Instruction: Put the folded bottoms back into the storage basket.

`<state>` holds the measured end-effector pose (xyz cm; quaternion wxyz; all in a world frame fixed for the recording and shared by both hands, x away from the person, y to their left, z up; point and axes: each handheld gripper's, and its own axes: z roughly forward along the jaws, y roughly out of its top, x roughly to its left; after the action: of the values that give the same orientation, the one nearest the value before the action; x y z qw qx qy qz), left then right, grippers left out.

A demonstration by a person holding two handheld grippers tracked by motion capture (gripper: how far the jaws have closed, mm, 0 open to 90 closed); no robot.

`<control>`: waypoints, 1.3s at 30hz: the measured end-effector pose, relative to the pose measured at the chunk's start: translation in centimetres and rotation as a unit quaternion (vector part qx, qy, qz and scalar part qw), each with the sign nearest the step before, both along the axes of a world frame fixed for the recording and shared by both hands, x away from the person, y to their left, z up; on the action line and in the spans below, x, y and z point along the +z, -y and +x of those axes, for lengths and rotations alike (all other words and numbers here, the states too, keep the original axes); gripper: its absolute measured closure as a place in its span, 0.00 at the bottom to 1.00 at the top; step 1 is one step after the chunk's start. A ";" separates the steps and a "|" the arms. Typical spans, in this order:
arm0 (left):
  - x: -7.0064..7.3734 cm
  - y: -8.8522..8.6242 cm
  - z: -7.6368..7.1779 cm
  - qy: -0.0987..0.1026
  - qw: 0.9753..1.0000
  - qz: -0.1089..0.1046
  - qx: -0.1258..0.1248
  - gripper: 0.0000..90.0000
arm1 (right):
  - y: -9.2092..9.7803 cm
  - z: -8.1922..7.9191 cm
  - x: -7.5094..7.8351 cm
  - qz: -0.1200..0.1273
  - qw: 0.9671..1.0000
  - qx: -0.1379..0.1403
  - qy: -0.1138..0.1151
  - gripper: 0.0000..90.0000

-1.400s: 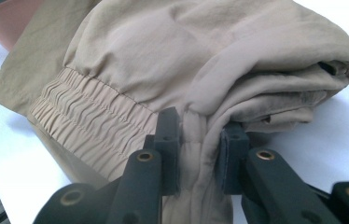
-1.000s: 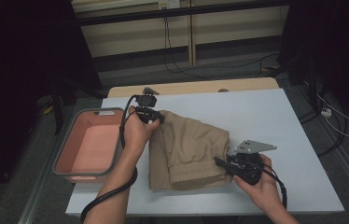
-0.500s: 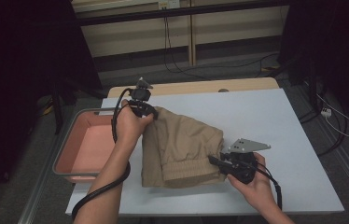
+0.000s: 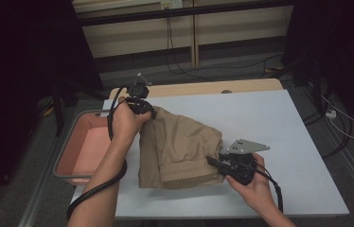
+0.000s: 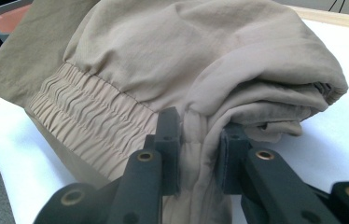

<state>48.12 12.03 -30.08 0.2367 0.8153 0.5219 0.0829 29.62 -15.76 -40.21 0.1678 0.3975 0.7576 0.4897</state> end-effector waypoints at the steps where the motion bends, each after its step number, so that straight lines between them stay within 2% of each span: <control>1: 0.1 0.0 0.0 -0.001 1.000 0.001 -0.001 0.96 | -0.1 0.0 0.0 0.002 1.000 -0.001 -0.001 0.83; 19: 2.1 -0.6 0.5 -0.015 1.000 0.008 0.003 0.96 | -1.0 0.2 0.7 0.010 1.000 0.002 0.016 0.83; 39: 4.3 -1.0 0.7 -0.019 1.000 0.023 0.007 0.96 | -1.9 0.5 1.5 0.019 0.999 0.004 0.028 0.83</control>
<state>48.83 13.01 -25.83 0.2070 0.8183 0.5300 0.0811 30.15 -13.88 -38.71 0.1790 0.3840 0.7448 0.5155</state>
